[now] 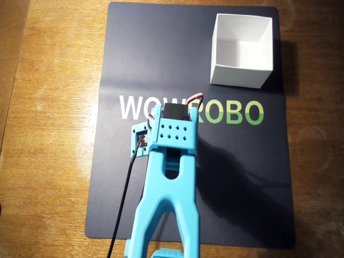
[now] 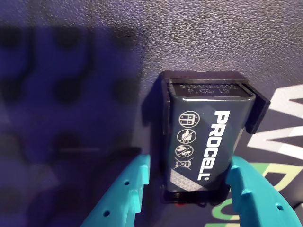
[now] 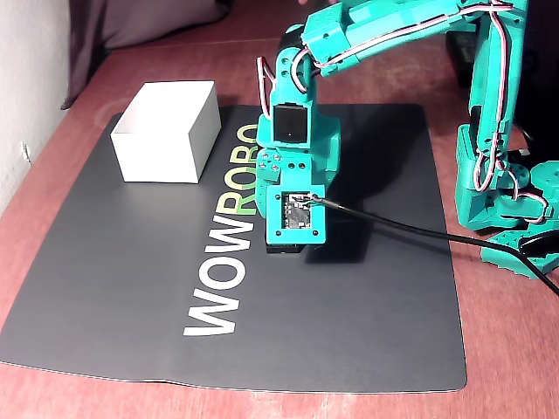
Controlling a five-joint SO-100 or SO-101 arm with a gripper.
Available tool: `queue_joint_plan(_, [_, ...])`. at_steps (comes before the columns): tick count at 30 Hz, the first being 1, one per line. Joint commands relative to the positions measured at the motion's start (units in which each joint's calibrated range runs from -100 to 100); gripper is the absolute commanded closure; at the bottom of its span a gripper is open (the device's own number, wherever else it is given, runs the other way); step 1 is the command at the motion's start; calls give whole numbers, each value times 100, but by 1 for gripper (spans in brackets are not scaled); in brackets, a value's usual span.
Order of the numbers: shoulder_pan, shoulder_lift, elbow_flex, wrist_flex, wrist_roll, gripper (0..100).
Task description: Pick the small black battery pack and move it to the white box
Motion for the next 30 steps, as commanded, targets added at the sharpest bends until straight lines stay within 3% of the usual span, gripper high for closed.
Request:
queue_joint_plan(1, [-19,-1,-48,-46,24,81])
queue_joint_plan(30, [-301,376,-21,-300,143,82])
